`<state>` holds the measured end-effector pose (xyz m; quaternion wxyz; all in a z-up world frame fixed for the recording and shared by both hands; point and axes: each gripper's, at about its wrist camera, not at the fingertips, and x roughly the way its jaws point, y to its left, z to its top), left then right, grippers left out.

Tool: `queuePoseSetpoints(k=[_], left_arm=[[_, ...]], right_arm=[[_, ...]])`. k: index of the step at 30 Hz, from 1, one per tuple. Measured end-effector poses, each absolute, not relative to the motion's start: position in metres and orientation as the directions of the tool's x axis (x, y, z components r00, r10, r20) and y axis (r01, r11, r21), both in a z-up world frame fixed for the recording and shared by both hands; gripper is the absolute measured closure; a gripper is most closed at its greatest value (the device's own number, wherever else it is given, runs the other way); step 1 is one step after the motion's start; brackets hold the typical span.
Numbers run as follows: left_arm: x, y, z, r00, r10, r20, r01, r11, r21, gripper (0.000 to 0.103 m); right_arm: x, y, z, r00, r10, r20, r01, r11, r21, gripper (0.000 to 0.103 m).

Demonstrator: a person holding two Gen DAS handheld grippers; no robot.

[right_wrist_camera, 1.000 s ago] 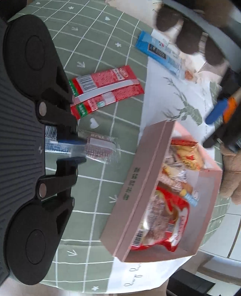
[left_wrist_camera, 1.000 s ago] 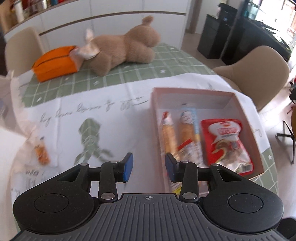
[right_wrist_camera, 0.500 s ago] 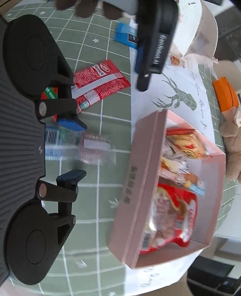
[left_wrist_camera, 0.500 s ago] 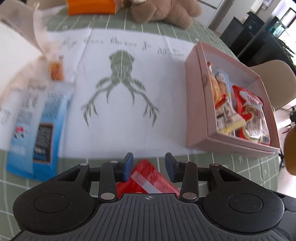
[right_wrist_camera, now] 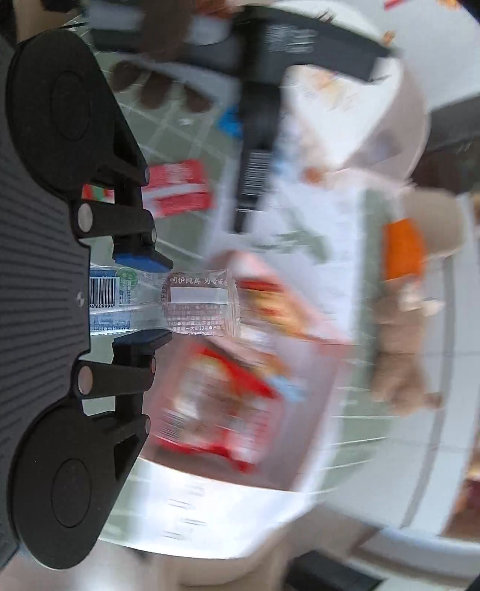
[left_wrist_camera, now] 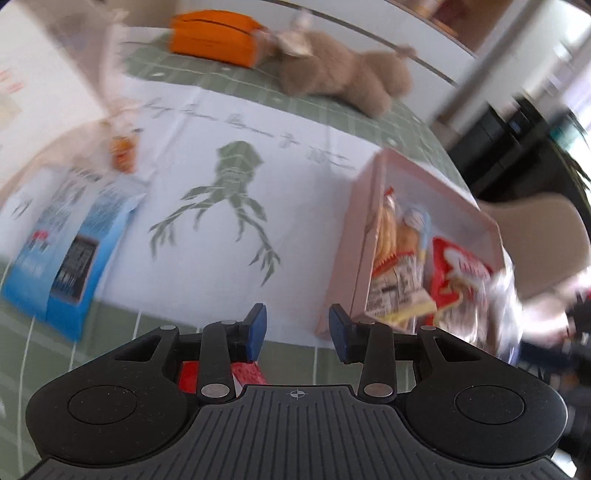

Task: Organize snacks
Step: 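Carry the clear packet over the pink box and open the right tool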

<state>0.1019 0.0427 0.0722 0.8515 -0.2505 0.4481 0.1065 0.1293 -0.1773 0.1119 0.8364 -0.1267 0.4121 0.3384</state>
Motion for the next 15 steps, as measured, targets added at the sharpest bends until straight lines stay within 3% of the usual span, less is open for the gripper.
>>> queuePoseSetpoints(k=[10, 15], left_arm=[[0.101, -0.004, 0.094, 0.575, 0.107, -0.811, -0.511, 0.821, -0.254, 0.062], [0.111, -0.008, 0.09, 0.543, 0.145, -0.827, -0.535, 0.819, -0.207, 0.062]], right_arm=[[0.231, -0.193, 0.093, 0.355, 0.556, -0.751, -0.722, 0.674, 0.158, 0.064], [0.244, -0.216, 0.084, 0.54, 0.421, -0.729, -0.617, 0.787, -0.003, 0.057]])
